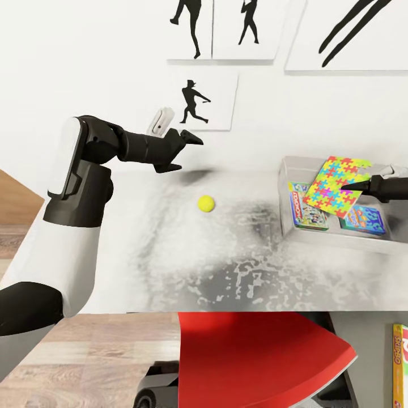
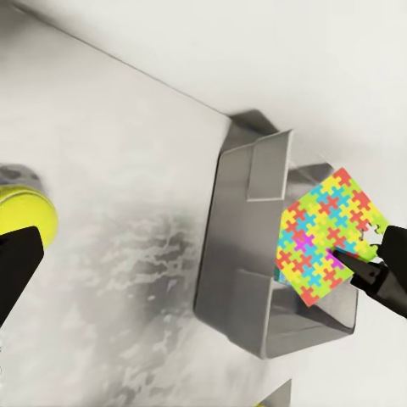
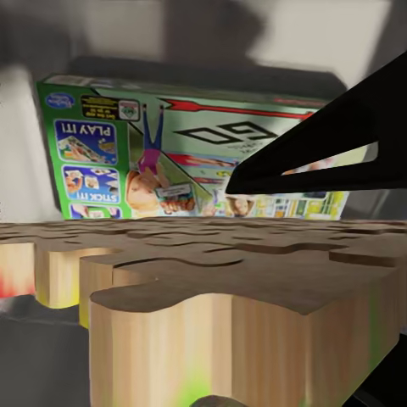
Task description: Put all the toys in the child's room - the three board games (two on the bed and one on the table), the two jigsaw puzzles on the table, and the tennis ball on the table - inside the toy box on the table in the child's room.
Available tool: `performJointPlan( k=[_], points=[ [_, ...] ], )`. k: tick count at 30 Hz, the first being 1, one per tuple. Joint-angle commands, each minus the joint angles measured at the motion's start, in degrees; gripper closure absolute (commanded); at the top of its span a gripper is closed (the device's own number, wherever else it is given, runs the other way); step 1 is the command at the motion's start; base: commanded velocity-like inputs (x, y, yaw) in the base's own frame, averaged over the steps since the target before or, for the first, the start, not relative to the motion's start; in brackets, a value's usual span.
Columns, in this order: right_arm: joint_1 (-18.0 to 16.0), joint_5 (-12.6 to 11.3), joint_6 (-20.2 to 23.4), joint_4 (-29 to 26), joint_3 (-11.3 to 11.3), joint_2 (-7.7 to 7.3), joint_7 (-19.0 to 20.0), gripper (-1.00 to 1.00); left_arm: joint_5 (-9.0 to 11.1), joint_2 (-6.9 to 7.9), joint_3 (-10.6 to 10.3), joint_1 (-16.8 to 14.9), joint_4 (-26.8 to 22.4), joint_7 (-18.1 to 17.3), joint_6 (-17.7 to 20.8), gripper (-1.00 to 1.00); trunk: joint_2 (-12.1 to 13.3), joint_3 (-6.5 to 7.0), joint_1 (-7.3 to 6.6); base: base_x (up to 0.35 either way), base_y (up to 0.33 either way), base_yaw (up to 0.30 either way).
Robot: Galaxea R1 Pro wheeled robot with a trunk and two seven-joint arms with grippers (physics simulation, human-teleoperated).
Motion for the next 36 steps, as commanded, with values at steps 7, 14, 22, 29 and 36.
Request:
performJointPlan(
  k=[7,14,22,29,36],
  points=[
    [0.0,0.9,0.0,0.0,-0.4,0.00,0.4,1.00,0.5,0.00,0.0,-0.1,0.0,0.6,0.2,-1.00,-0.1,-0.74,0.04,0.000,0.000,0.000],
    [0.1,0.7,0.0,0.0,-0.4,-0.03,0.5,1.00,0.5,0.01,0.0,-0.1,0.0,0.6,0.2,-1.00,-0.1,-1.39,0.04,0.000,0.000,0.000],
    [0.1,0.7,-0.4,0.0,-0.5,-0.04,0.6,1.00,0.5,0.01,0.0,0.0,0.0,0.5,0.2,-1.00,-0.1,-1.67,0.04,0.000,0.000,0.000],
    [0.1,0.7,-0.5,0.0,-0.5,-0.07,0.6,1.00,0.5,0.01,0.0,0.0,0.0,0.6,0.3,-1.00,-0.1,-1.71,0.04,0.000,0.000,0.000],
    [0.1,0.7,-0.5,0.0,-0.5,-0.13,0.6,1.00,0.5,0.01,0.0,0.0,0.0,0.6,0.3,-1.00,-0.1,-1.72,0.04,0.000,0.000,0.000]
  ],
)
